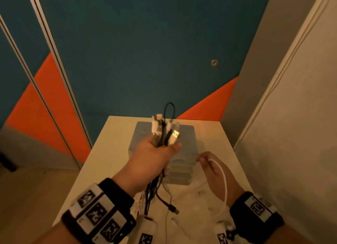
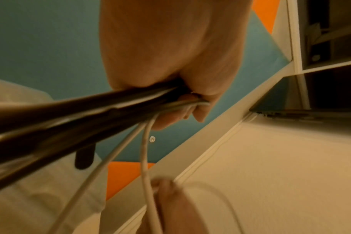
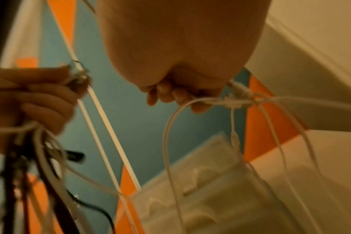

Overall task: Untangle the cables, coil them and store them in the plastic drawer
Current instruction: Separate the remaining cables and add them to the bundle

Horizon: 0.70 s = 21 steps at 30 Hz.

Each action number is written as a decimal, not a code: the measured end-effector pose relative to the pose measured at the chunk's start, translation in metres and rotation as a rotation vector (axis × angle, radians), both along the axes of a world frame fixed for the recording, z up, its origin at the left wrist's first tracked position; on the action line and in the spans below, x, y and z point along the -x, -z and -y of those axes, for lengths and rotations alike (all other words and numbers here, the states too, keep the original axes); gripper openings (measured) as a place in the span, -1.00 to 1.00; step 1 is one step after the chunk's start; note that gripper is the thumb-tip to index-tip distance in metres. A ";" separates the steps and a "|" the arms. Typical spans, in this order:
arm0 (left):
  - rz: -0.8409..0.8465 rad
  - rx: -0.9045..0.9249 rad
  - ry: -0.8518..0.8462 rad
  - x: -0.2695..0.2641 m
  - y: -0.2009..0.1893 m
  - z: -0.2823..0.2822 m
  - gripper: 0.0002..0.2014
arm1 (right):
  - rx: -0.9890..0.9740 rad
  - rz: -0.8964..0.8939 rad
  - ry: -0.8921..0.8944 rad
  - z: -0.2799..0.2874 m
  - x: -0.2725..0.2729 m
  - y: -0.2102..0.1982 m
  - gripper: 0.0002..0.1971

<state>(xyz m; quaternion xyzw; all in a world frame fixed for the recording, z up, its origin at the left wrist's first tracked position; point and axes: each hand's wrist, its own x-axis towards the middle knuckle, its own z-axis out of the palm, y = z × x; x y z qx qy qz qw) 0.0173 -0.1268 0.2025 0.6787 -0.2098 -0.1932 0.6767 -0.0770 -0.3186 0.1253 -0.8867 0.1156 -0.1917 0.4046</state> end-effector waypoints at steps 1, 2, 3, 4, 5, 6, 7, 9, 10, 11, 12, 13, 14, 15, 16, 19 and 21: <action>0.021 -0.051 0.026 0.006 0.003 0.005 -0.91 | 0.034 0.043 -0.026 -0.007 -0.003 -0.014 -0.87; 0.033 -0.081 0.058 0.012 0.006 0.010 -0.89 | 0.078 0.060 -0.042 -0.012 -0.007 -0.023 -0.90; 0.027 -0.085 0.079 0.017 0.008 0.015 -0.88 | 0.113 0.063 -0.059 -0.015 -0.010 -0.030 -0.91; 0.021 -0.075 0.089 0.021 0.010 0.019 -0.86 | 0.129 0.056 -0.073 -0.018 -0.013 -0.035 -0.88; 0.028 -0.068 0.089 0.025 0.011 0.023 -0.84 | 0.120 0.053 -0.105 -0.021 -0.015 -0.039 -0.81; 0.040 -0.064 0.088 0.028 0.012 0.026 -0.83 | 0.090 0.081 -0.151 -0.024 -0.016 -0.042 -0.70; 0.046 -0.061 0.080 0.029 0.012 0.028 -0.83 | 0.045 0.115 -0.192 -0.026 -0.017 -0.043 -0.60; 0.065 -0.041 0.048 0.030 0.013 0.029 -0.86 | 0.036 0.139 -0.228 -0.030 -0.016 -0.045 -0.55; 0.080 -0.029 0.024 0.029 0.013 0.029 -0.88 | 0.063 0.142 -0.232 -0.031 -0.016 -0.044 -0.56; 0.095 -0.023 0.000 0.028 0.014 0.029 -0.91 | 0.066 0.152 -0.231 -0.031 -0.016 -0.041 -0.56; 0.110 -0.020 -0.018 0.028 0.015 0.029 -0.92 | 0.060 0.162 -0.226 -0.031 -0.016 -0.038 -0.59; 0.123 -0.012 -0.030 0.028 0.017 0.029 -0.93 | 0.049 0.171 -0.220 -0.031 -0.016 -0.036 -0.63; 0.133 -0.004 -0.035 0.028 0.018 0.029 -0.94 | 0.030 0.183 -0.218 -0.030 -0.016 -0.034 -0.68; 0.139 0.004 -0.041 0.030 0.018 0.029 -0.95 | 0.009 0.189 -0.220 -0.029 -0.016 -0.032 -0.70; 0.143 0.005 -0.054 0.030 0.019 0.029 -0.97 | -0.005 0.195 -0.236 -0.030 -0.017 -0.032 -0.71; 0.109 0.061 -0.073 0.028 0.013 0.030 -0.91 | 0.006 0.117 -0.294 -0.028 -0.020 -0.028 -0.70; 0.094 0.111 -0.069 0.024 0.004 0.027 -0.87 | 0.059 0.032 -0.257 -0.020 -0.020 -0.012 -0.78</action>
